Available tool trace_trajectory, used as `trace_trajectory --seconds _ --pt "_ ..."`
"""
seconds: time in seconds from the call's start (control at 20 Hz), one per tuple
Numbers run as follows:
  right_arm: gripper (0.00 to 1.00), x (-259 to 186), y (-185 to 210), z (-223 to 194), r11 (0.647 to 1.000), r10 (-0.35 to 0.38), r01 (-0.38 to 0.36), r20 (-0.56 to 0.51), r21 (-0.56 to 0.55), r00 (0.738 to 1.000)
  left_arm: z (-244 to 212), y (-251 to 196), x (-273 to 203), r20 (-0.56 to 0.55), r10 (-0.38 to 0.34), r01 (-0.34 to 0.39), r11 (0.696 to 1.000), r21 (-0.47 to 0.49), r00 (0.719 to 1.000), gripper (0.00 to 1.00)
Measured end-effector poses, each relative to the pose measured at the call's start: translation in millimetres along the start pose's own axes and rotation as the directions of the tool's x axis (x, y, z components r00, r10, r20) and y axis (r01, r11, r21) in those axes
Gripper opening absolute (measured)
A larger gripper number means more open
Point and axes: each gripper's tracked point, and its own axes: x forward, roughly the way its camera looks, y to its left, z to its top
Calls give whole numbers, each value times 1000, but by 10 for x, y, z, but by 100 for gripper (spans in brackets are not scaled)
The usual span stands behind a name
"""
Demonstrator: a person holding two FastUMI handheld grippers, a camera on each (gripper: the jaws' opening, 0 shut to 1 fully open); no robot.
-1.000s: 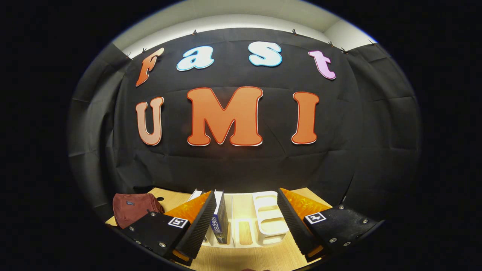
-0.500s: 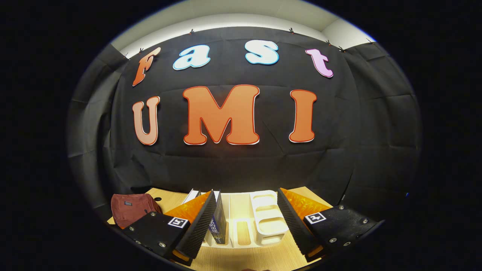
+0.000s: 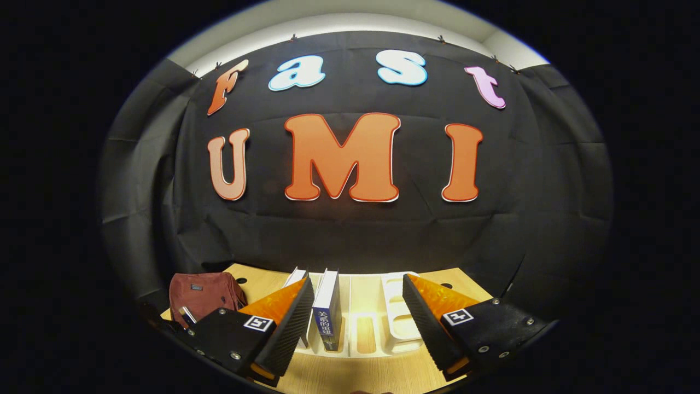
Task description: Open the schoolbag, grab two books from the bookshelf and put them into the schoolbag.
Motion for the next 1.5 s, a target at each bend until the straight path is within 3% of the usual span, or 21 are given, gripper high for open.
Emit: trace_trajectory --seconds 0.2,0.5,0.7,0.9,1.05,1.2,1.5 --pt "96 171 268 -192 997 72 -74 -126 -18 989 274 341 -253 53 -43 43 999 -9 998 7" --pt "97 441 714 -310 985 164 -174 -276 -11 947 608 1033 -478 113 -74 78 997 -29 991 6" --pt "97 654 881 -363 979 165 -195 -336 -59 927 773 1384 -570 133 -109 116 992 -44 985 6" --pt "97 873 1043 -501 974 163 -216 -439 -74 884 891 1653 -594 154 -175 187 980 -69 972 6" --pt "97 1016 1162 -680 972 164 -229 -543 -54 824 1004 1878 -567 181 -195 213 973 -87 964 6" --pt "97 1123 1236 -829 969 162 -245 -665 -32 729 1058 1915 -557 209 -215 237 968 -86 954 6" --pt "97 1422 1289 -987 970 92 -237 -808 -60 582 1086 1916 -528 258 -236 269 958 -100 937 6"
